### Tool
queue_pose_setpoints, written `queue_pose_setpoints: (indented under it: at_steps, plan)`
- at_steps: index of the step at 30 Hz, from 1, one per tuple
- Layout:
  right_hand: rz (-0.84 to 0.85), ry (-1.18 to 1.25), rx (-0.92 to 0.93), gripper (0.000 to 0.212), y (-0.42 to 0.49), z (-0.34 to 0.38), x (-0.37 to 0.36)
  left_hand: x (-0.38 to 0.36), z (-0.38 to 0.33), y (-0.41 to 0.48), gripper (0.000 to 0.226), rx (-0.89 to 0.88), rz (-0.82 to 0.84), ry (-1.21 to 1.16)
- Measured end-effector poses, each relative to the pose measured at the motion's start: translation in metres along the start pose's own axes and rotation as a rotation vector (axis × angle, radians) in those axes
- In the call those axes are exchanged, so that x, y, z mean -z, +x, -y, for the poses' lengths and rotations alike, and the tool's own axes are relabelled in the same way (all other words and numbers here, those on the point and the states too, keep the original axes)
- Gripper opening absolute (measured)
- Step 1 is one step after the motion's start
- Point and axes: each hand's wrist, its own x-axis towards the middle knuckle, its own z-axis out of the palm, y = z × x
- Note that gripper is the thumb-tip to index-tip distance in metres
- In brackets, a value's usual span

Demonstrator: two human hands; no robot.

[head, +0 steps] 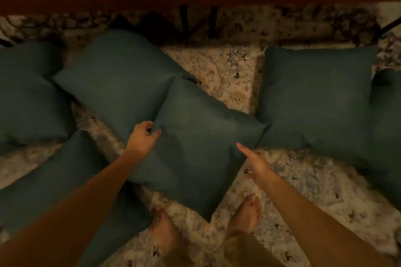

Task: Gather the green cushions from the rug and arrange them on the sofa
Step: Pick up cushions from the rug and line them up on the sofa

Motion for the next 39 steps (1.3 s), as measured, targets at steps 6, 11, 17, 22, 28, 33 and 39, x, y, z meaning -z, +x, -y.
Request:
queue_pose_setpoints:
  at_steps: [6,11,17,22,28,33,39]
  plan:
    - [0.02,0.085,-0.064,0.114,0.062,-0.023,0.0,-0.038,0.014,0.021,0.079,0.085,0.076,-0.162]
    - [-0.027,0.067,-0.016,0.081,0.038,-0.02,-0.008,-0.045,0.008,0.01,0.087,0.224,0.133,-0.418]
    - [-0.168,-0.231,0.204,0.056,-0.002,-0.005,0.001,-0.032,-0.009,-0.025,0.106,0.253,0.269,-0.388]
    - [-0.111,-0.601,0.477,0.041,-0.047,0.015,-0.019,-0.03,-0.041,-0.054,0.061,0.253,0.218,-0.186]
    - [-0.032,-0.793,0.605,0.043,-0.101,0.032,-0.02,0.0,-0.068,-0.103,0.056,0.211,0.32,-0.351]
    - [0.011,-0.633,0.569,0.037,-0.156,0.071,0.006,0.019,-0.111,-0.196,0.065,0.001,0.355,-0.376]
    - [0.058,-0.328,0.415,0.027,-0.249,0.137,0.045,0.047,-0.184,-0.319,0.11,-0.402,0.174,0.064]
